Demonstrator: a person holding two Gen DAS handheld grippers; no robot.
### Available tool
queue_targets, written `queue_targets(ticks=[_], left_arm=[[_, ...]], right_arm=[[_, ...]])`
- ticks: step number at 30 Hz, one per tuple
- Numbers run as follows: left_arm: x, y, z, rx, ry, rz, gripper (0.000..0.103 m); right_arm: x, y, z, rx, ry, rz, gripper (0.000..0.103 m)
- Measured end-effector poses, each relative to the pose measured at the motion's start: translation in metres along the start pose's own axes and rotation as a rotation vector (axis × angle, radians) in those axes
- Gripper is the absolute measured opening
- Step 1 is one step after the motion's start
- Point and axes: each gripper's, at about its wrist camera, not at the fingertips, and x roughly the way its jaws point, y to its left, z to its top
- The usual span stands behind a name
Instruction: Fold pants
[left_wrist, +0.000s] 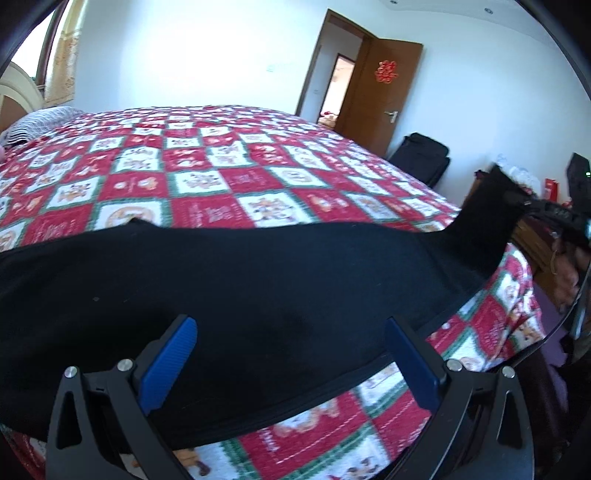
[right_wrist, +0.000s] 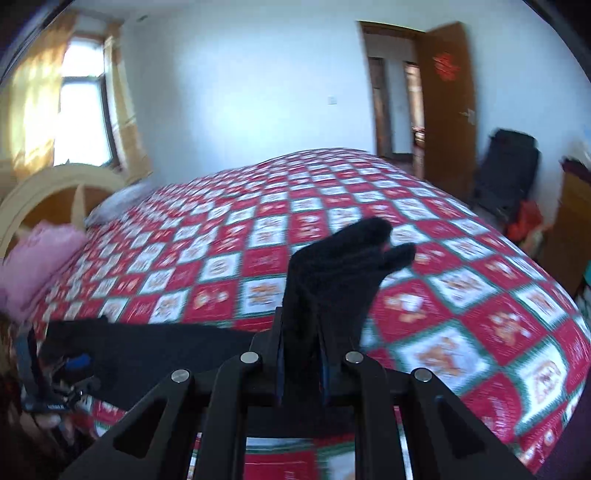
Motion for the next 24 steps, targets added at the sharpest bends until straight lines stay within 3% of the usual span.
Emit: queue_targets(ticks=[7, 14, 18, 20, 24], left_arm=[[0.014, -0.010, 0.007, 0.023, 0.040, -0.055, 0.103], [0.035, -0.029, 0.015, 0.062, 0.081, -0.118, 0.103], [0.048, -0.043, 0.023, 0.051, 0.099, -0.179, 0.103], [0.056, -0.049, 0.027, 0.038, 0.113, -0.204, 0.102], [0.075, -0.072, 0.035, 0.032, 0.142, -0.254, 0.098]], right_arm=[[0.064, 0.070, -0.037, -0.137, 0.140, 0.092, 0.015], [0.098, 0.098, -0.082, -0.269, 0.307, 0.123, 0.019], [0.075, 0.077, -0.077, -0.206, 0.292, 0.221, 0.032], [0.062, 0.052, -0.068, -0.105, 0.229, 0.251, 0.035], [0.048, 0.004, -0.059, 0.074, 0.098, 0.197, 0.040]])
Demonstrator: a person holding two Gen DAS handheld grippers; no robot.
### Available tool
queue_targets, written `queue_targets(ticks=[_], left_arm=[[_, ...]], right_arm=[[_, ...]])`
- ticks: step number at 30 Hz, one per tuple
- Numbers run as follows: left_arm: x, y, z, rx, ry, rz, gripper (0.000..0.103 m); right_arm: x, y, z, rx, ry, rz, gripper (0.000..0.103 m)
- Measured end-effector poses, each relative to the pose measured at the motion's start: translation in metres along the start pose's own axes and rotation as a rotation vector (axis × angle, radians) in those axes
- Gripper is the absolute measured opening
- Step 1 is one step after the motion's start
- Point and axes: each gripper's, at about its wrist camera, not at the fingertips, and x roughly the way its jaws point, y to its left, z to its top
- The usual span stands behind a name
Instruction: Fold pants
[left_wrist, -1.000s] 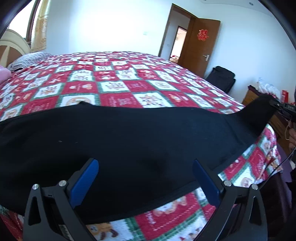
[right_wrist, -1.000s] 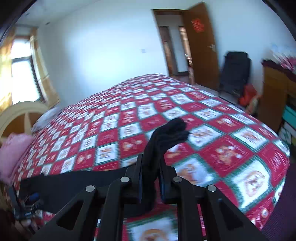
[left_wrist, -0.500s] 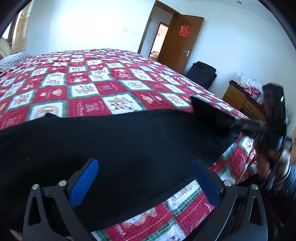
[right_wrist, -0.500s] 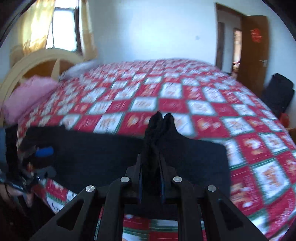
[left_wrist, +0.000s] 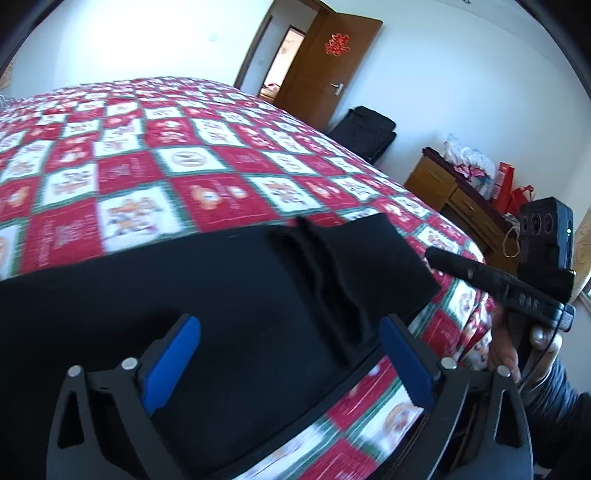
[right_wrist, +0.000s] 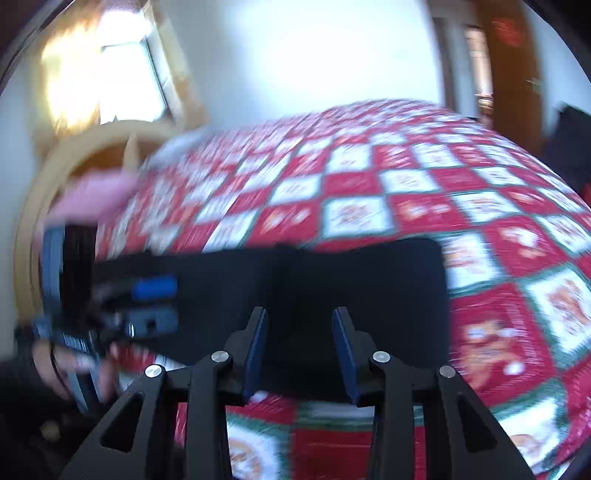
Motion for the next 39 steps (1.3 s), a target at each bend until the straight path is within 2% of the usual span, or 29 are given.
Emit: queue_targets(ticks=[2, 4, 6, 14, 16, 17, 19, 20, 25, 30, 39], left_arm=[[0.011, -0.010, 0.006, 0.001, 0.017, -0.018, 0.094], [0.022, -0.014, 0.011, -0.008, 0.037, -0.027, 0.084], [0.032, -0.018, 0.016, -0.016, 0.055, -0.039, 0.078], [0.055, -0.029, 0.024, -0.027, 0.066, -0.024, 0.075], [0.057, -0.032, 0.023, -0.021, 0.070, -0.017, 0.052], [0.057, -0.032, 0.022, -0.016, 0.073, -0.005, 0.045], [0.055, -0.031, 0.022, -0.012, 0.068, 0.018, 0.012], [0.053, -0.028, 0.023, -0.023, 0.068, -0.006, 0.012], [0.028, -0.023, 0.026, -0.038, 0.013, -0.001, 0.012], [-0.005, -0.012, 0.032, -0.071, -0.028, 0.009, 0.012], [-0.033, 0.023, 0.021, -0.169, -0.063, 0.052, 0.012]], right_arm=[[-0.006, -0.015, 0.002, 0.067, -0.053, -0.035, 0.041], [-0.008, -0.022, 0.002, 0.112, -0.084, -0.030, 0.042], [-0.008, -0.020, 0.001, 0.114, -0.100, -0.025, 0.042], [-0.018, -0.018, -0.003, 0.113, -0.186, -0.027, 0.046], [-0.019, -0.022, -0.002, 0.131, -0.197, -0.038, 0.052], [-0.019, -0.024, -0.002, 0.143, -0.202, -0.041, 0.052], [-0.020, -0.026, -0.002, 0.146, -0.212, -0.051, 0.052], [-0.022, -0.027, -0.002, 0.145, -0.220, -0.060, 0.052], [-0.022, -0.030, -0.002, 0.150, -0.222, -0.057, 0.052], [-0.021, -0.029, -0.003, 0.137, -0.222, -0.048, 0.052], [-0.015, -0.010, -0.007, 0.056, -0.190, 0.004, 0.053]])
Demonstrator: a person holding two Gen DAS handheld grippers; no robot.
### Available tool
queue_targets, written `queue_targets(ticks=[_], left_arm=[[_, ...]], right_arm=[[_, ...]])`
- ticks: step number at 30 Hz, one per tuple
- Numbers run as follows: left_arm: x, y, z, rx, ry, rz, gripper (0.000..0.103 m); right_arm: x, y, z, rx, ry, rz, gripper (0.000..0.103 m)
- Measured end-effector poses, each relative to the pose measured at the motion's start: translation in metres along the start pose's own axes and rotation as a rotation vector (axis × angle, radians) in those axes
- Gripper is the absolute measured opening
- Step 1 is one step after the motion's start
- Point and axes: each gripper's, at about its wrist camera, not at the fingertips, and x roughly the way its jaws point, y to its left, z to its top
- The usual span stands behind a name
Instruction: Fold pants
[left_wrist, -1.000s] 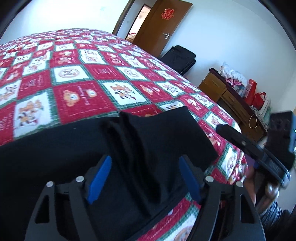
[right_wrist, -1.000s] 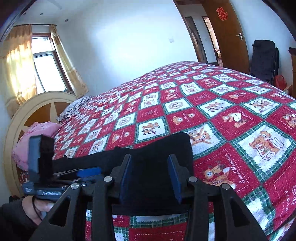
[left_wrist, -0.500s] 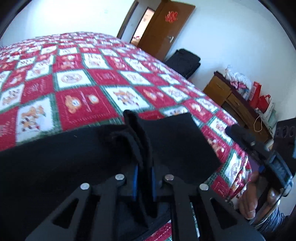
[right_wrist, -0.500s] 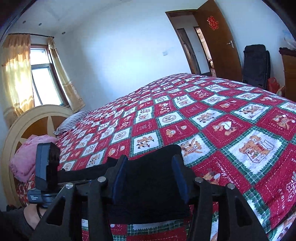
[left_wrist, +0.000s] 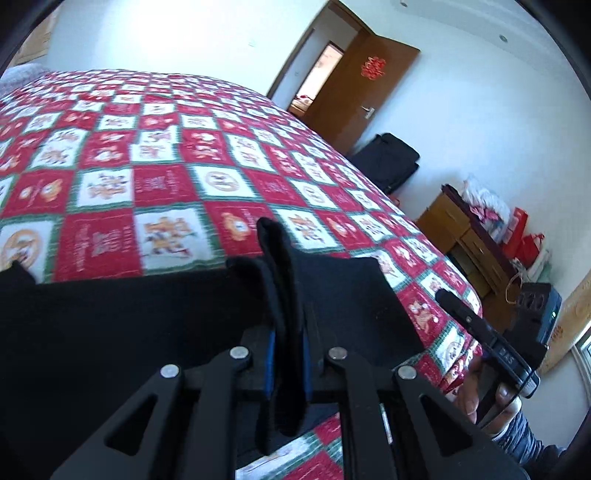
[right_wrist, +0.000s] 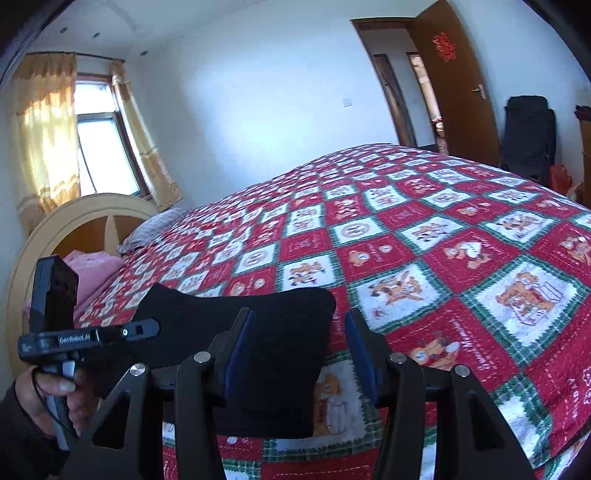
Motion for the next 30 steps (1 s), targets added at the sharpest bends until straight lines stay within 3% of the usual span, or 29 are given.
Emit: queue_targets(ticks=[10, 20, 25, 27, 30], left_arm=[[-0.018, 0.040, -0.011, -0.090, -0.026, 0.024, 0.012], [-0.021, 0.063, -0.022, -0.130, -0.032, 0.059, 0.012], [-0.015, 0.068, -0.026, -0.111, -0.019, 0.106, 0.013], [-0.011, 0.069, -0.029, -0.098, -0.011, 0.143, 0.019], [-0.011, 0.069, -0.031, -0.076, -0.018, 0.159, 0.019]], right_arm=[[0.003, 0.039, -0.013, -0.165, 0.035, 0.107, 0.054], [0.014, 0.049, -0.022, -0.202, 0.100, 0.124, 0.055], [0.030, 0.054, -0.032, -0.229, 0.204, 0.130, 0.057], [0.036, 0.059, -0.037, -0.250, 0.241, 0.125, 0.058], [0.047, 0.062, -0.046, -0.277, 0.309, 0.078, 0.058]])
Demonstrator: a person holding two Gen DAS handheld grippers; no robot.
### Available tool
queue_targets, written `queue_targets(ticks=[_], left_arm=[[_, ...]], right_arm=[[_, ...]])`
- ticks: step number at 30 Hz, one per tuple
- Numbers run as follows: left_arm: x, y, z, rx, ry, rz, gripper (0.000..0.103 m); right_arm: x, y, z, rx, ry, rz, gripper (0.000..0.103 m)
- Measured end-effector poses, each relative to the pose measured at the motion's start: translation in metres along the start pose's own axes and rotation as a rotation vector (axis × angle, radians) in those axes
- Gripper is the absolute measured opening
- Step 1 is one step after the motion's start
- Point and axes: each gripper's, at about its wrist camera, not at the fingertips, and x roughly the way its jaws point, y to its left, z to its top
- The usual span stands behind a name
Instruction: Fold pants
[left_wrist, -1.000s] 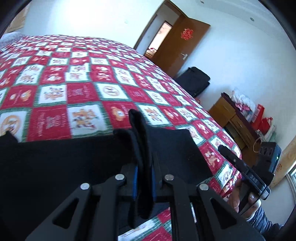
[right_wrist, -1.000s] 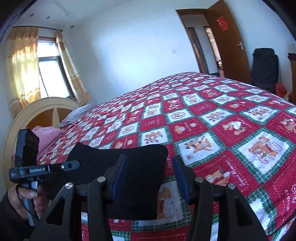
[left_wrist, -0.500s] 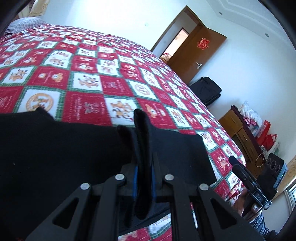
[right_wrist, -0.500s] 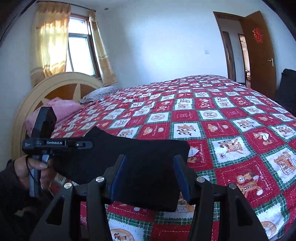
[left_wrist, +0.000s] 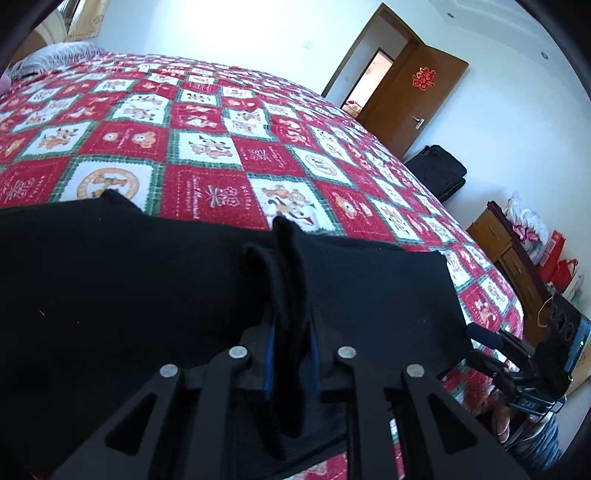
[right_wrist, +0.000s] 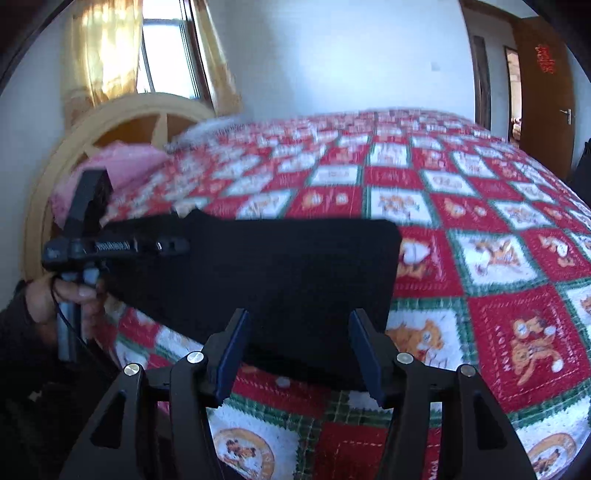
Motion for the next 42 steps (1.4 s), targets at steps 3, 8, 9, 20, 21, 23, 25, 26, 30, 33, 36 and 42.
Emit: queue_targets(ticks=[3, 8, 9, 20, 21, 23, 25, 26, 30, 33, 36, 42], left_arm=[[-0.002, -0.002, -0.002, 0.027, -0.008, 0.016, 0.020], [-0.004, -0.001, -0.003, 0.035, -0.011, 0.019, 0.019], [-0.006, 0.000, -0.004, 0.036, -0.015, 0.018, 0.018], [-0.021, 0.000, -0.002, 0.025, -0.054, -0.022, 0.012], [-0.021, 0.004, -0.002, 0.011, -0.047, -0.014, 0.012], [-0.017, 0.009, -0.004, -0.004, -0.037, -0.007, 0.012], [-0.010, 0.011, -0.006, -0.006, -0.020, -0.003, 0.015], [-0.008, 0.012, -0.007, -0.004, -0.020, 0.004, 0.017], [-0.008, 0.014, -0.007, -0.013, -0.024, -0.007, 0.019], [-0.013, 0.014, -0.006, -0.020, -0.026, -0.007, 0.025], [-0.023, 0.011, -0.008, 0.011, -0.045, 0.034, 0.054], [-0.030, 0.012, -0.020, 0.054, -0.068, 0.090, 0.073]], right_arm=[[0.003, 0.000, -0.001, -0.002, 0.018, -0.015, 0.058], [-0.005, -0.005, 0.024, 0.042, -0.041, 0.028, 0.058], [-0.005, -0.007, 0.032, 0.051, -0.056, 0.030, 0.058], [0.025, -0.035, 0.065, 0.236, -0.097, 0.045, 0.059], [0.023, -0.035, 0.063, 0.232, -0.101, 0.049, 0.059], [0.022, -0.036, 0.062, 0.226, -0.109, 0.066, 0.059], [0.027, -0.038, 0.061, 0.235, -0.103, 0.104, 0.060], [0.036, -0.041, 0.060, 0.250, -0.068, 0.116, 0.061], [0.061, -0.048, 0.054, 0.247, 0.020, 0.094, 0.063], [0.048, -0.044, 0.056, 0.244, -0.003, 0.067, 0.063], [0.029, -0.036, 0.048, 0.242, 0.018, 0.063, 0.063], [0.015, -0.014, 0.006, 0.190, 0.150, 0.035, 0.063]])
